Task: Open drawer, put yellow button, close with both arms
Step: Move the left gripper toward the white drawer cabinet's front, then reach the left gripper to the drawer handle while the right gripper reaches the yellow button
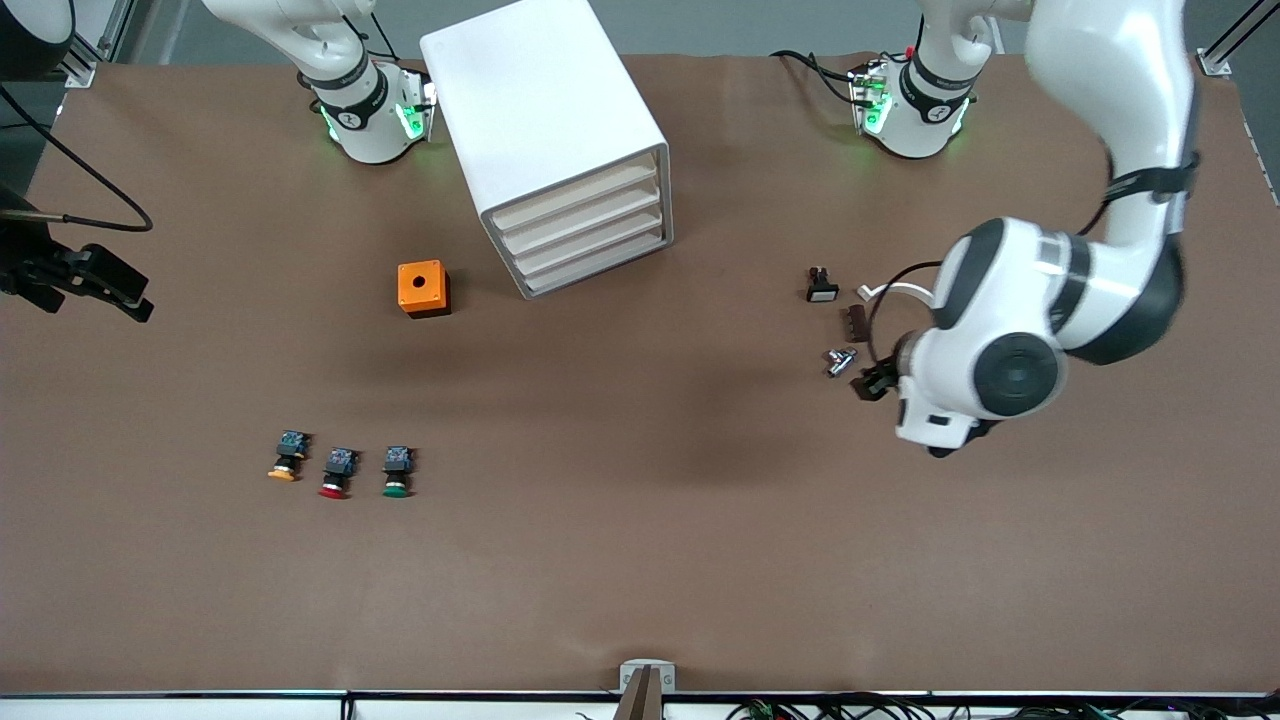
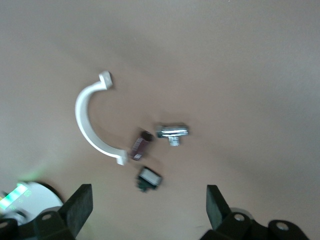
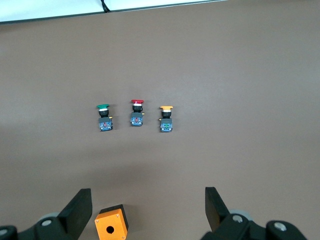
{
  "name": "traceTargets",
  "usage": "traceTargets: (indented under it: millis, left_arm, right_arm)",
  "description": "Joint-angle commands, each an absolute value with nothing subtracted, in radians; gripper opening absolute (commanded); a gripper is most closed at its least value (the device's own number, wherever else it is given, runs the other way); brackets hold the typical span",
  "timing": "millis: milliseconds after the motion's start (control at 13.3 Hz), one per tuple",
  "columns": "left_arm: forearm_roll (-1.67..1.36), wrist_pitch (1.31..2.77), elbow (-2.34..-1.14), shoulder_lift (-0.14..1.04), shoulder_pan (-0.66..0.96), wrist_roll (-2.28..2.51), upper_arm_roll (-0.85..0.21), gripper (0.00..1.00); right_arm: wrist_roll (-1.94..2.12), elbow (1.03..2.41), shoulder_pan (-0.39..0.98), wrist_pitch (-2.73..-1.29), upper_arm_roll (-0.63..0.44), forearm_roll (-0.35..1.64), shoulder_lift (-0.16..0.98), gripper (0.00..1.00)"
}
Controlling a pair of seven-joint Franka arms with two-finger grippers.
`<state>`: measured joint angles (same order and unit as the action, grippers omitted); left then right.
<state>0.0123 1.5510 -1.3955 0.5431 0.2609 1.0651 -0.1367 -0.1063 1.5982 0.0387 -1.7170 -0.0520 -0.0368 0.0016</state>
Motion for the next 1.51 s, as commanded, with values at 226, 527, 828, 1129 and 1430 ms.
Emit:
traceTargets:
  millis: [226,527,828,1129,1430]
  left_arm:
    - [-0.231,1.635,-1.364,0.679,0.402,1.630,-0.137,1.00]
    - [-0.366,1.660,-1.364,0.730,0.468,1.917,-0.135,1.00]
    - [-0.656,1.695,-1.370,0.755,0.476,2.074,-0.133,0.99]
    - [-0.889,1.684,-1.378,0.764,0.476,2.236,-0.135,0.98]
    - [-0.939,1.608,-1.376,0.770,0.521,2.350,-0.137,0.90]
  right_arm:
    - [-0.080,1.608,0.025,-1.723,-0.054,-0.026,0.003,1.00]
    - [-0.080,1.606,0.023,-1.759,-0.054,-0.025,0.081,1.00]
    - [-0.080,1.608,0.018,-1.802,-0.052,-0.023,0.224,1.00]
    - [-0.068,1.687,0.015,-2.018,-0.052,-0.025,0.368,1.00]
    - [-0.055,1.703,-0.008,-2.147,-0.049,-0.021,0.509,1.00]
